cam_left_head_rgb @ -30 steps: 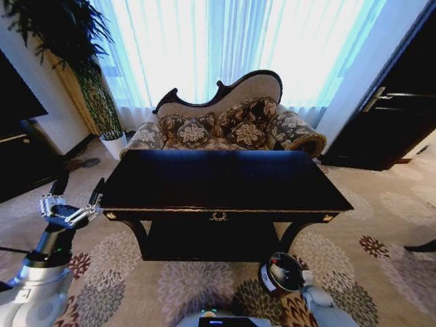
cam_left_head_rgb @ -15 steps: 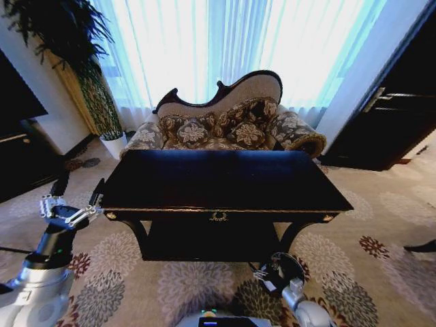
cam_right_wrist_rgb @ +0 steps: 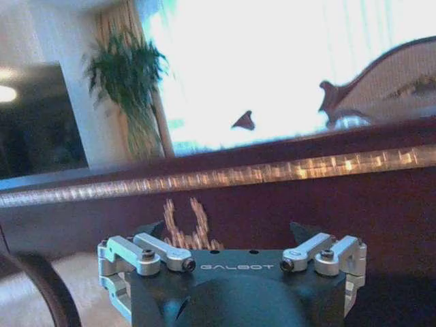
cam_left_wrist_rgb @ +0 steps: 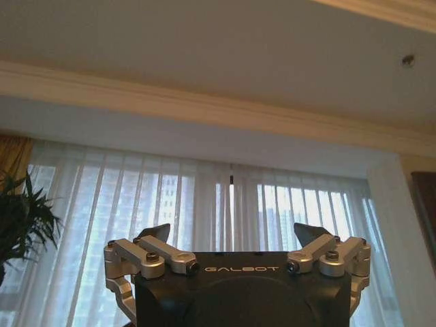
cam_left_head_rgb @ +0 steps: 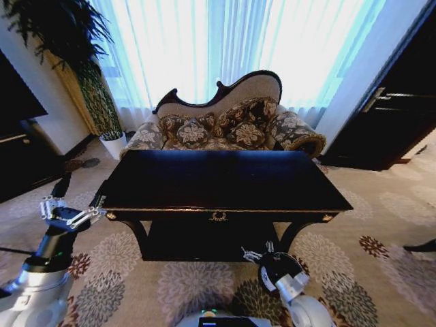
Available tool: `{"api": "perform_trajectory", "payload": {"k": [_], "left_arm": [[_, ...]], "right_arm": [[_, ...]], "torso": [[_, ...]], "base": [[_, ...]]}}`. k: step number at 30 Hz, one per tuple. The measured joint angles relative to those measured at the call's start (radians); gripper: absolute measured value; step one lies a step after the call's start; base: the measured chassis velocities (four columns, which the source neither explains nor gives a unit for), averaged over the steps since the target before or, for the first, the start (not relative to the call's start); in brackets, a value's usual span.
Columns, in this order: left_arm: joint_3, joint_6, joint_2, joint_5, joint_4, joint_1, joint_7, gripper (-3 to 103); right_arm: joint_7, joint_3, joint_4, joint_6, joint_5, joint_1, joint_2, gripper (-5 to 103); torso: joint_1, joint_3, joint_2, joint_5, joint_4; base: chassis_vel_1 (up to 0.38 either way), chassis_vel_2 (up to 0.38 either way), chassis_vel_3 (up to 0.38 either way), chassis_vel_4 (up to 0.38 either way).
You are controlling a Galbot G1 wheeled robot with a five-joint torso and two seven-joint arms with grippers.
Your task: Move to the front of the table and place the trash on the table into the trash bin.
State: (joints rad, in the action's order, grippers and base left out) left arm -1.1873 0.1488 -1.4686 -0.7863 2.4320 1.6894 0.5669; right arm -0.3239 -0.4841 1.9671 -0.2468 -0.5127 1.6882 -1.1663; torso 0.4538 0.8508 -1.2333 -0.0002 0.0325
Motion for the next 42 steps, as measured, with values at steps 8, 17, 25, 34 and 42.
{"api": "perform_trajectory", "payload": {"k": [8,17,25,34,42], "left_arm": [[-0.014,-0.046,-0.003,0.017,-0.022,-0.002,-0.082,100],[-0.048,-0.260,0.016,0.023,-0.043,-0.007,-0.420,100],[-0.048,-0.308,0.022,0.012,-0.076,-0.024,-0.477,100],[-0.048,-0.304,0.022,-0.011,-0.075,-0.028,-0.469,100],[-0.049,-0.311,0.020,0.025,-0.061,-0.019,-0.455,100]], "right_arm": [[0.083,-0.089,0.106,0.003,-0.091,-0.065,-0.007,100],[0.239,-0.168,0.159,-0.029,-0.059,-0.132,0.015,100],[0.303,-0.124,0.234,-0.007,-0.060,-0.112,-0.010,100],[0.342,-0.084,0.298,0.052,-0.076,-0.104,-0.055,100],[0.276,-0.090,0.309,0.014,-0.020,-0.082,-0.078,100]], "torso": [[0.000,0.000,0.000,-0.0001,0.0000],[0.000,0.000,0.000,-0.0002,-0.0002],[0.000,0.000,0.000,-0.0003,0.0000],[0.000,0.000,0.000,-0.0003,0.0000],[0.000,0.000,0.000,0.0000,0.0001]], "base": [[0.000,0.000,0.000,0.000],[0.000,0.000,0.000,0.000],[0.000,0.000,0.000,0.000],[0.000,0.000,0.000,0.000],[0.000,0.000,0.000,0.000]]}}
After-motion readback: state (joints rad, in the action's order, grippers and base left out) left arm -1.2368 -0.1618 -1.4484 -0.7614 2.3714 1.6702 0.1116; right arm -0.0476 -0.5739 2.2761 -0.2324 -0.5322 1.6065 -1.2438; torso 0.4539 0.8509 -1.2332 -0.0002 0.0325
